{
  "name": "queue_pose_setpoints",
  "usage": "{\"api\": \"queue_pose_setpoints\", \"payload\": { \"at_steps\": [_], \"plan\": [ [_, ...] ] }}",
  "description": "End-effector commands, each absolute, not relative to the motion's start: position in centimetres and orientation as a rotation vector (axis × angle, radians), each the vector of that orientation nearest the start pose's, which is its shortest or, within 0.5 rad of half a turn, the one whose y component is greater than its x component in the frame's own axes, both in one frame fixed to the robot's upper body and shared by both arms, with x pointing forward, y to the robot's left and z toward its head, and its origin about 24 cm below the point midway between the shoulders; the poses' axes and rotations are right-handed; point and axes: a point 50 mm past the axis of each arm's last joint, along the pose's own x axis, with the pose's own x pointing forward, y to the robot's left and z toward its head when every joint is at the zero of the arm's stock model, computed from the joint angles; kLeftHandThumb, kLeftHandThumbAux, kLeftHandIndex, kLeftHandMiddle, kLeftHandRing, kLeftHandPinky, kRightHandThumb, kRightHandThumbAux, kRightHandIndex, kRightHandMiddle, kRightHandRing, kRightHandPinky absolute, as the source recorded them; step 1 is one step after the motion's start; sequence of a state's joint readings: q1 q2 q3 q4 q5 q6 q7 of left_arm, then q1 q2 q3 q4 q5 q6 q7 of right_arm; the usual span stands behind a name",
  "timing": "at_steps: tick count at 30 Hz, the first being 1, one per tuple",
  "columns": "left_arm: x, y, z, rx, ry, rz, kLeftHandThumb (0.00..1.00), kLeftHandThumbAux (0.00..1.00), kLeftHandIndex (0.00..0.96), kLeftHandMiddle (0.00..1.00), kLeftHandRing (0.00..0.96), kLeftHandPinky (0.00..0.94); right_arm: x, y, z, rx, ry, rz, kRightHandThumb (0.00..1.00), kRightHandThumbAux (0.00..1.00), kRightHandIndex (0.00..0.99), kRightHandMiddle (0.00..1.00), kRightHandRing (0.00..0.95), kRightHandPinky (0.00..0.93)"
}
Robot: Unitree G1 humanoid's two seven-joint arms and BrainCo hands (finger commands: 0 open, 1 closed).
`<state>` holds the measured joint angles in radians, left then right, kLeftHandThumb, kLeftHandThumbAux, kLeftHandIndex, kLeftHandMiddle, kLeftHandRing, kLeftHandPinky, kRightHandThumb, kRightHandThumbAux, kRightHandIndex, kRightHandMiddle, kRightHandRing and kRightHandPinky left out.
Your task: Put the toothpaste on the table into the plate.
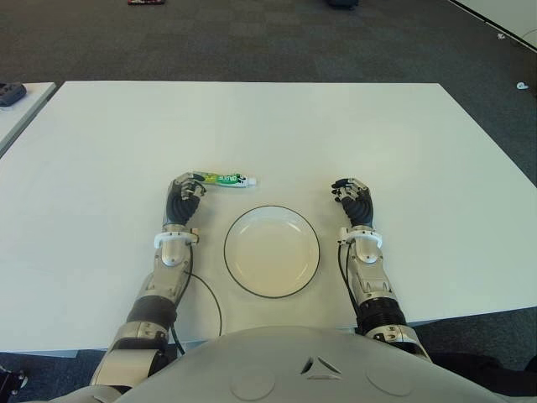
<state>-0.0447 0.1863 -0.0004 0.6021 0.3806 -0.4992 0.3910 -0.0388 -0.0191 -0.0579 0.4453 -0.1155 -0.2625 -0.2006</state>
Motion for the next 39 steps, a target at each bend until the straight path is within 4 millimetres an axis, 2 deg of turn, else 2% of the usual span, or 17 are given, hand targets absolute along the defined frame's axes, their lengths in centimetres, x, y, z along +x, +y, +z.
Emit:
{"api": "queue_pose_setpoints", "payload": {
  "at_steps": [1, 5, 9, 10, 12, 17, 26, 32, 39],
  "plan": [
    [25.0, 20.2, -0.9, 0.757, -0.146, 0.163, 0.698, 0.722, 0.433, 0.583, 0.571, 0.555, 23.9, -17.1, -3.3, -0.134, 0.180, -0.210, 0.710, 0.731, 0.430, 0.471, 0.454, 0.465],
    [25.7, 20.6, -0.2, 0.866, -0.174, 0.148, 0.698, 0.720, 0.430, 0.537, 0.525, 0.500, 23.9, -17.0, -3.3, -0.134, 0.182, -0.209, 0.710, 0.731, 0.430, 0.475, 0.459, 0.471],
    [26.6, 21.1, 0.6, 0.961, -0.183, 0.116, 0.695, 0.710, 0.418, 0.385, 0.364, 0.372, 23.9, -17.0, -3.3, -0.131, 0.181, -0.207, 0.710, 0.731, 0.430, 0.480, 0.464, 0.473],
    [26.8, 21.2, 0.7, 0.982, -0.185, 0.110, 0.646, 0.643, 0.346, 0.328, 0.313, 0.329, 23.9, -17.0, -3.3, -0.129, 0.180, -0.207, 0.710, 0.731, 0.430, 0.480, 0.465, 0.475],
    [27.3, 21.4, 1.0, 1.033, -0.196, 0.104, 0.609, 0.566, 0.265, 0.266, 0.257, 0.284, 23.9, -17.0, -3.3, -0.127, 0.176, -0.207, 0.710, 0.731, 0.430, 0.479, 0.465, 0.472],
    [28.5, 21.6, 1.2, 1.147, -0.227, 0.099, 0.608, 0.411, 0.143, 0.162, 0.157, 0.202, 23.9, -17.0, -3.3, -0.126, 0.173, -0.209, 0.710, 0.730, 0.430, 0.478, 0.461, 0.468],
    [29.9, 21.9, 1.3, 1.261, -0.279, 0.043, 0.596, 0.268, 0.019, 0.031, 0.029, 0.076, 23.7, -17.0, -3.3, -0.127, 0.170, -0.213, 0.710, 0.730, 0.429, 0.473, 0.452, 0.457],
    [30.5, 22.2, 1.3, 1.372, -0.299, -0.027, 0.578, 0.216, 0.001, 0.003, 0.003, 0.014, 23.6, -17.0, -3.3, -0.126, 0.169, -0.219, 0.710, 0.731, 0.429, 0.469, 0.449, 0.459],
    [31.0, 22.1, 1.2, 1.428, -0.293, -0.103, 0.544, 0.183, 0.000, 0.000, 0.000, 0.000, 23.4, -16.9, -3.3, -0.130, 0.176, -0.224, 0.709, 0.731, 0.428, 0.473, 0.456, 0.472]
  ]
}}
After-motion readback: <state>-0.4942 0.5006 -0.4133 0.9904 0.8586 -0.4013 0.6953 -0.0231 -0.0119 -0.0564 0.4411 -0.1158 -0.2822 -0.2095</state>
